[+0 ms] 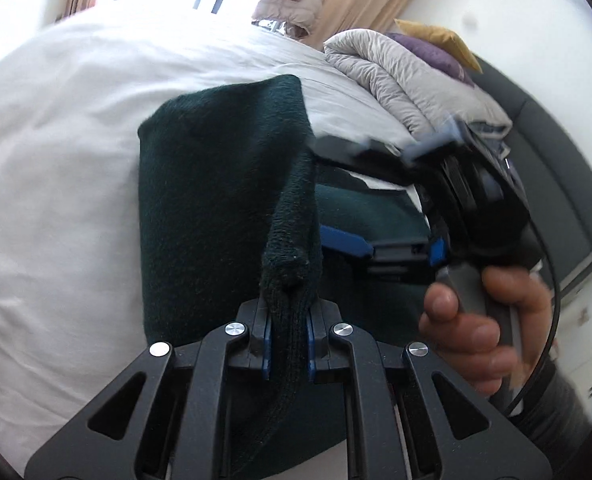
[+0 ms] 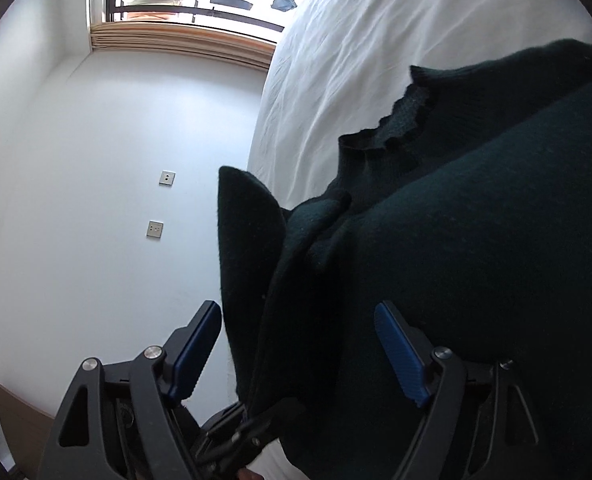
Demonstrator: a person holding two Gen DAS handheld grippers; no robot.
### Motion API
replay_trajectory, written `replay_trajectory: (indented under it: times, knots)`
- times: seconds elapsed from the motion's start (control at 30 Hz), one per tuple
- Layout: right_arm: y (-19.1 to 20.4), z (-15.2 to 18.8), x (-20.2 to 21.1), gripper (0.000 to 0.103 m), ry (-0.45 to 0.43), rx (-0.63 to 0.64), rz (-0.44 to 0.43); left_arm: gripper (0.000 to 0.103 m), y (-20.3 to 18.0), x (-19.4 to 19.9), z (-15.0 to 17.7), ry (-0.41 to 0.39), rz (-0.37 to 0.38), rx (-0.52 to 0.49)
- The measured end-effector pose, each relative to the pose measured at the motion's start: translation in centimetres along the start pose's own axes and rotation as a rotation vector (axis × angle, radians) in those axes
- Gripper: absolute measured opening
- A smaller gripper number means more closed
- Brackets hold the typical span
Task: Fold small clothes
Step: 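Grasp the folded sweater edge with the left tool while the right tool grasps beside it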
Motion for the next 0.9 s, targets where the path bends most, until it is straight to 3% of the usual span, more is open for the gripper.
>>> replay_trajectory:
  times: [0.17,0.27,0.33,0.43,0.53,0.7,0.9]
  knots:
    - [2.5,-0.2,-0.8,0.079,0.028,0.078,-0.02,0.01,-1.8,-0.6,1.0,-0.001,-0.077,-0.088]
    - [3.7,-0.3,-0.9,0.075,0.047,0.142,0.054,0.01,-1.9,-0.6,1.9,-0.004,-0.114,-0.135]
    - [4.1,-0.2,-1.4,0.046,0.097,0.183,0.128,0.01,-1.3,0.1,2.7,-0.006,-0.126,-0.146]
    - [4.5,-0.1,-1.0,0.024,0.116,0.244,0.205,0.01,-1.7,-0.1,2.9,-0.007,-0.136,-0.158]
    - [3.7,0.0,0.3,0.015,0.084,0.23,0.221,0.01,-2.4,-0.5,3.0,0.002,-0.14,-0.166]
    - [2.4,0.1,4.2,0.014,0.025,0.252,0.265,0.01,-4.5,-1.7,2.6,0.021,-0.119,-0.191]
    - [0.8,-1.2,10.5,0.013,-0.035,0.278,0.326,0.01,-10.3,-4.7,1.9,0.061,-0.05,-0.242]
Point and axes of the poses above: each gripper's, at about its wrist camera, not at the fingertips, and x roughly against the way its jaws point, y to its left, z to its underside, the point moved 2 cm from there along -x, roughly the way its jaws point, and after that the axes turned 3 degrees about x, right-handed, at the moved point
